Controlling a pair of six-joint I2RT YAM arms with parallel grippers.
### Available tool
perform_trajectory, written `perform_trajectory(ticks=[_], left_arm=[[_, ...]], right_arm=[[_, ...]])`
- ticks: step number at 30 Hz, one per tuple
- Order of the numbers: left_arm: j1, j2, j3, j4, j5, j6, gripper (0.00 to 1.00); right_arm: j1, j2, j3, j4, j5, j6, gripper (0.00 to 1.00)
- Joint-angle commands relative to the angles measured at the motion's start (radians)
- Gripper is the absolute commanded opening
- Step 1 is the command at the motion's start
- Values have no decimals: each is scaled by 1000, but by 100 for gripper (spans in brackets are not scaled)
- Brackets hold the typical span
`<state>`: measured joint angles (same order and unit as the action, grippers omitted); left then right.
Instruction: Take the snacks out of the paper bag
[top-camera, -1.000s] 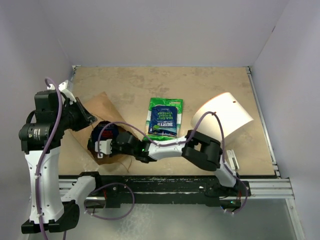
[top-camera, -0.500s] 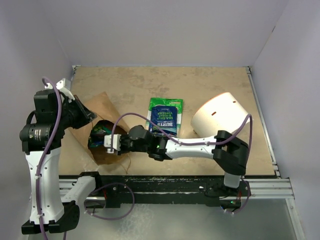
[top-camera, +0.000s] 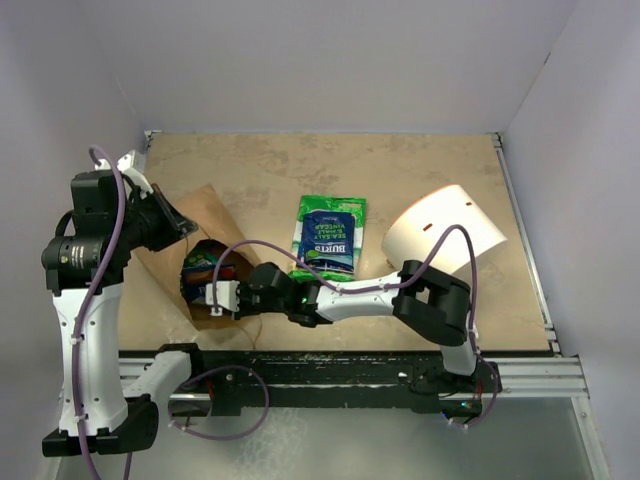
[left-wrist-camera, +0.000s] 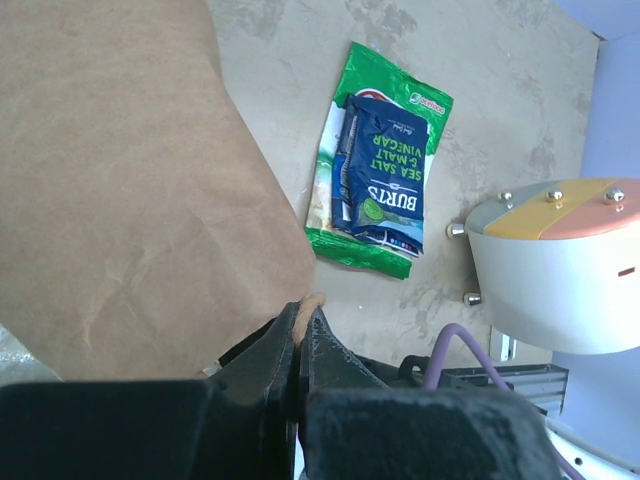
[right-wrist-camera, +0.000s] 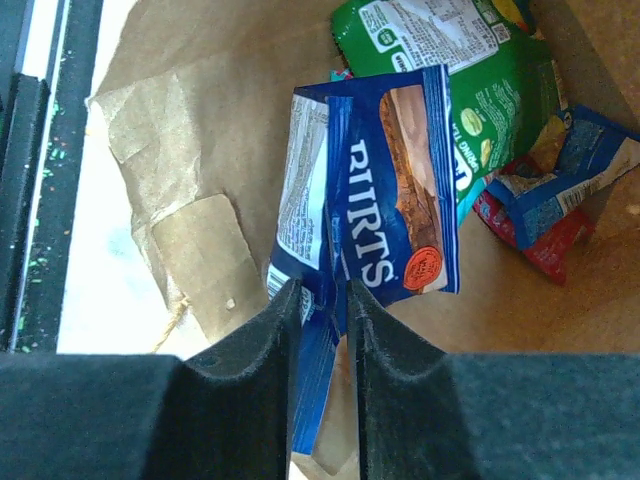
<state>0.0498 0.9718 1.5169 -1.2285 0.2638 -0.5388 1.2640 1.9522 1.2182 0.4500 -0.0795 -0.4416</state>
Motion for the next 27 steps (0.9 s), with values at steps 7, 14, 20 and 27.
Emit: perform_trajectory(ticks=[7, 14, 20, 27], left_arm=[[-2, 13, 55, 37, 78, -9, 0], [-2, 28, 55, 46, 89, -12, 0], [-2, 18, 37, 45, 60, -15, 0], [-2, 6, 10, 75, 26, -26, 0]], right_arm=[[2, 32, 26, 84, 4, 6, 49], [2, 83, 91, 48, -25, 6, 51], [2, -12, 75, 0, -7, 17, 18], [2, -258, 8, -142, -18, 71, 0]])
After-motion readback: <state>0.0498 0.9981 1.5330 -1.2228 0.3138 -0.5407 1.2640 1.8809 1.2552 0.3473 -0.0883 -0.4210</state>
